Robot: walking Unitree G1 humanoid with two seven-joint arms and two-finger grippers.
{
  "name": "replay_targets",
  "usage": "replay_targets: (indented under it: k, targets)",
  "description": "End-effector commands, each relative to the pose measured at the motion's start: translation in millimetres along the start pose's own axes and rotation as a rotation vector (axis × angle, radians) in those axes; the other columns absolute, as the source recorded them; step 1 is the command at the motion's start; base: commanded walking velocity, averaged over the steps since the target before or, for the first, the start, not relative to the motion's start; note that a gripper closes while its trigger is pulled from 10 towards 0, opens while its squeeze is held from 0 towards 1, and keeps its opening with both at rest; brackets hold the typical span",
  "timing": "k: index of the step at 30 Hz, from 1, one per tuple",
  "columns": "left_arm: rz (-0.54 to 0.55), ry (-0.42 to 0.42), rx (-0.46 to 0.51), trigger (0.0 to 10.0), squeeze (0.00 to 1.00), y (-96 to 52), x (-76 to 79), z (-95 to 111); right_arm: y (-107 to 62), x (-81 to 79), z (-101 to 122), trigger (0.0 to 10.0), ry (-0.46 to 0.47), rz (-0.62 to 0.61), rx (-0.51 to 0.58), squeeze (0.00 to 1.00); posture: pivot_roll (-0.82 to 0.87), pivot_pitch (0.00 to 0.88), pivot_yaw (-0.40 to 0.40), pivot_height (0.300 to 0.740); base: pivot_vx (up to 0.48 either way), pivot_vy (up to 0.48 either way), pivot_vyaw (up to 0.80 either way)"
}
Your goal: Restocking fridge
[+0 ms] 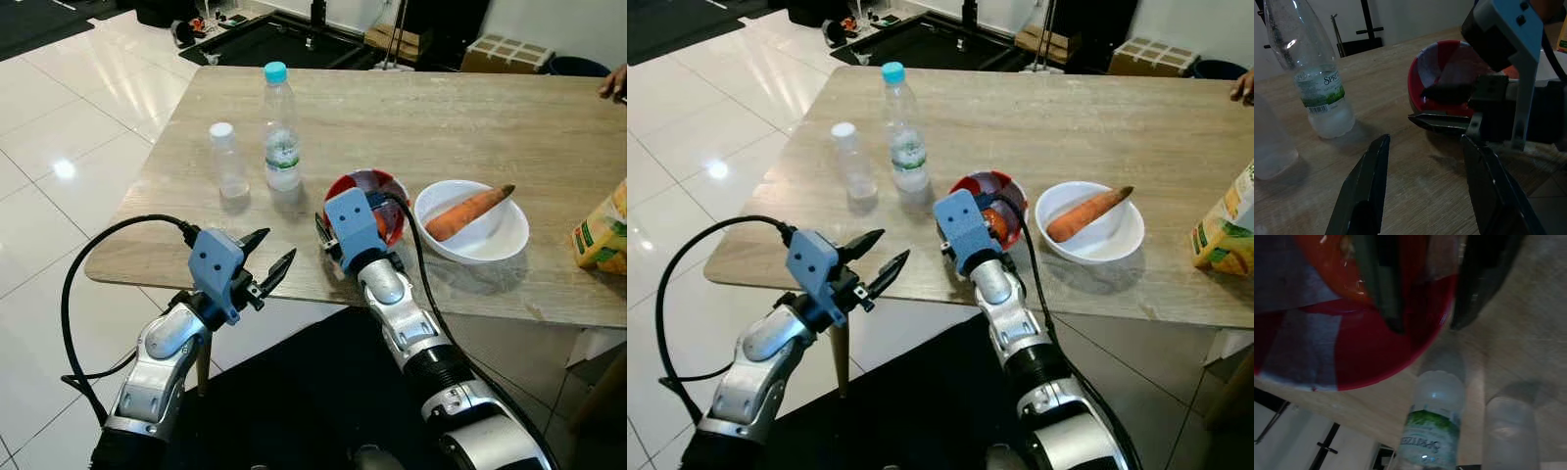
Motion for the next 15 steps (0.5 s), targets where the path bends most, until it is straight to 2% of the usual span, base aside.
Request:
replay_targets:
  k: [1, 9, 15]
  targets:
    - [-0.008, 0.001, -0.025, 10.0, 0.00, -0.4, 0.9, -5.9, -3.5, -2.1, -13.2, 0.0, 0.006, 0.005, -0.049, 0.00, -0.15, 0.159, 0.055, 0.740, 0.000, 0.000, 0.00]
    - [-0.008, 0.002, -0.026, 10.0, 0.00, 0.6, -0.2, -6.3, -2.9, 0.9, -13.9, 0.0, 0.001, -0.002, -0.052, 0.00, -0.15, 0.157, 0.056, 0.740, 0.000, 0.000, 0.00]
    - [-0.007, 0.006, -0.027, 10.0, 0.00, 0.6, -1.1, -6.1, -3.4, 10.6, -15.4, 0.0, -0.003, -0.019, -0.055, 0.00, -0.15, 0.156, 0.055, 0.740, 0.000, 0.000, 0.00]
Point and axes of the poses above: a point about 5 cm out from each wrist's last joint towards the gripper, its own y axis pointing out of the wrist towards the gripper, its own z axis along the axis of the wrist's last joint, x = y × z, the point moved 4 cm from there along y, pointing out of the wrist towards the gripper, and after that the axes turned 4 degrees about -y, right-handed, at the moved point
